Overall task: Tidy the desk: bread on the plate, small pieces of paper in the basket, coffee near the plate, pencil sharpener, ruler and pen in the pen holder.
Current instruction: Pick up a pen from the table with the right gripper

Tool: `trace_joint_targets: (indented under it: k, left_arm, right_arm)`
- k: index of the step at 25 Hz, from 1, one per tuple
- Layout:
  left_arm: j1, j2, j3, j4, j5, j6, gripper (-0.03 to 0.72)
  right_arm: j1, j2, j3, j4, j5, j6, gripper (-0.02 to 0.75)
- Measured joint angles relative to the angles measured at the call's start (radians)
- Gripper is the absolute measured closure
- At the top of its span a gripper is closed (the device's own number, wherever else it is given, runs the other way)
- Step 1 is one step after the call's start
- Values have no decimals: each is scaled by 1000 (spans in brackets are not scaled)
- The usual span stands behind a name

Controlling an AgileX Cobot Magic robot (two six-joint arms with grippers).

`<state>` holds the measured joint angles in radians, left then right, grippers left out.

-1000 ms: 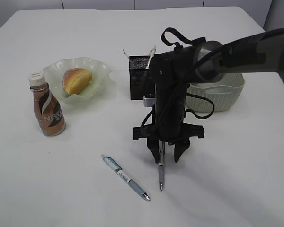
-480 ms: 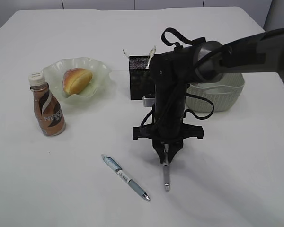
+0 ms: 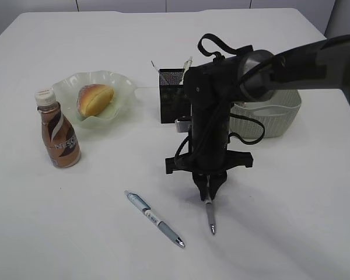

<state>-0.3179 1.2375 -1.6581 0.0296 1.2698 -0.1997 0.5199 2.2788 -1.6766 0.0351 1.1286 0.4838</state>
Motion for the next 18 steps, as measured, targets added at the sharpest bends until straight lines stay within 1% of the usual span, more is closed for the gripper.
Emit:
trace_joint_targets:
  k: [7, 9, 14, 18]
  left_arm:
    - [0, 0, 0, 13, 0, 0, 363]
    - [0, 0, 0, 17, 0, 0, 363]
    - [0, 0, 0, 18, 0, 0, 363]
    - [0, 0, 0, 18, 0, 0, 363]
  right_arm:
    - [0, -10, -27, -35, 27, -72, 658]
    - [2, -31, -27, -72, 27, -78, 658]
    - [27, -91, -27, -165, -20, -114, 658]
    - [53, -134, -27, -175, -86, -161, 658]
